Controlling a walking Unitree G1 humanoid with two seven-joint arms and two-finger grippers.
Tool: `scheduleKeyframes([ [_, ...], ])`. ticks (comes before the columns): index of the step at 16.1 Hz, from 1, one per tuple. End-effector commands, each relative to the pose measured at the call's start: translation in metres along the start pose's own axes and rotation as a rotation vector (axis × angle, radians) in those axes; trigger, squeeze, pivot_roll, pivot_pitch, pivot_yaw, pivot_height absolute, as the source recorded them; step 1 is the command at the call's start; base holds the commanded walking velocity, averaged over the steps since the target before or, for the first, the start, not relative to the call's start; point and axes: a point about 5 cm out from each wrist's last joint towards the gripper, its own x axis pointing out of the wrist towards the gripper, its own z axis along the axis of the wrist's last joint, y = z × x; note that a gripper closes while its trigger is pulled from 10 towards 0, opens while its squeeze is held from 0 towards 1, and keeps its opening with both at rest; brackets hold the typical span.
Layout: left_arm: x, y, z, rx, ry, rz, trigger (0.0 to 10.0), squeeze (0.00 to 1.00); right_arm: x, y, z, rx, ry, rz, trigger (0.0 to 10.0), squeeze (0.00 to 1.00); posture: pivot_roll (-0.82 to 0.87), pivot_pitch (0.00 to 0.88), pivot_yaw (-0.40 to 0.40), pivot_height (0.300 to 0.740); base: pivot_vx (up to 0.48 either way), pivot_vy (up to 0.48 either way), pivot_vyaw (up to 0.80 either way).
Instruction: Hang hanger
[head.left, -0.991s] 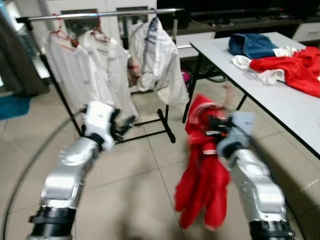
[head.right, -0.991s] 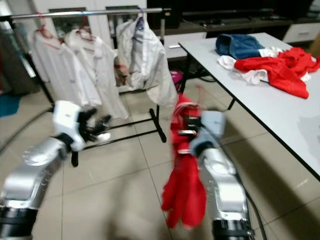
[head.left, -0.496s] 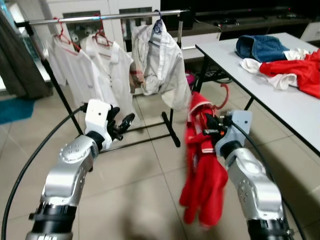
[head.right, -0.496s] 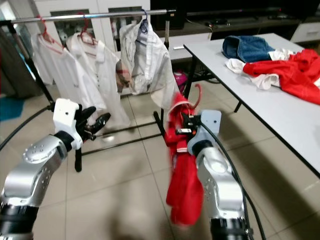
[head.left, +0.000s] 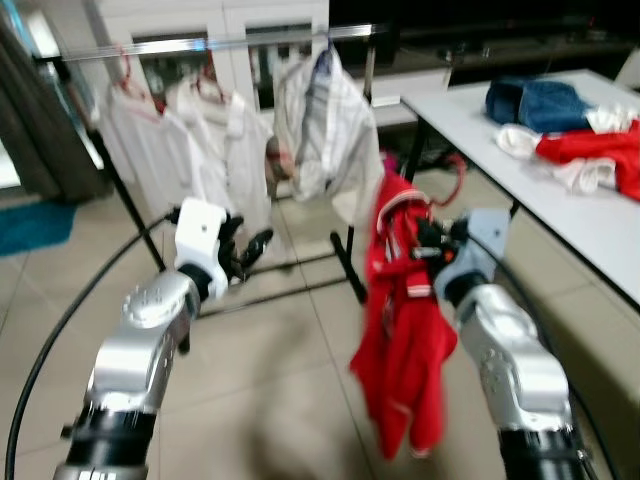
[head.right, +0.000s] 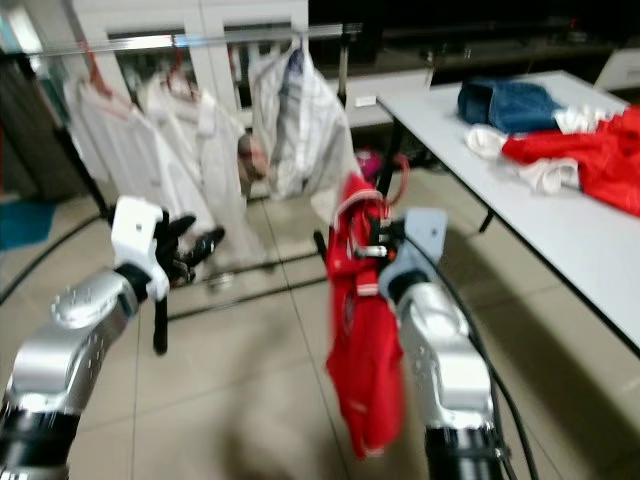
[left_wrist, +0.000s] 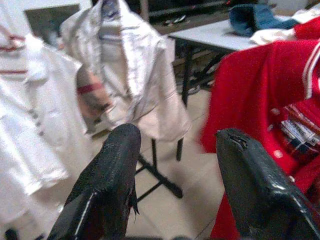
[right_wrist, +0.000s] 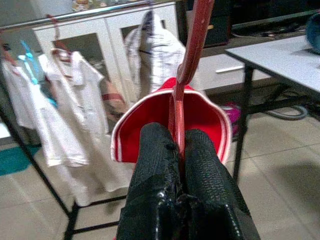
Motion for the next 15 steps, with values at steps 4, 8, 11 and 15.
scheduleKeyframes([
  [4, 0.003, 0.001, 0.006, 0.015, -0.01, 0.0, 10.0, 0.0, 0.0, -0.001, 0.004, -0.012, -0.04, -0.029, 10.0, 0.0, -0.07, 0.0, 0.013, 0.74, 0.336, 0.0, 0.0],
  [8, 0.003, -0.001, 0.003, 0.008, -0.003, -0.006, 10.0, 0.0, -0.001, -0.008, 0.003, -0.019, -0.045, -0.073, 10.0, 0.0, -0.08, 0.0, 0.021, 0.74, 0.339, 0.0, 0.4],
  [11, 0.008, 0.0, 0.008, 0.011, -0.016, -0.005, 10.0, 0.0, 0.002, -0.006, 0.01, -0.027, -0.064, -0.051, 10.0, 0.0, -0.09, 0.0, 0.027, 0.74, 0.347, 0.0, 0.0],
  [15, 0.003, -0.002, 0.001, 0.002, -0.004, -0.002, 10.0, 0.0, -0.001, -0.007, 0.002, -0.025, -0.04, -0.045, 10.0, 0.0, -0.07, 0.0, 0.014, 0.74, 0.351, 0.0, 0.0],
])
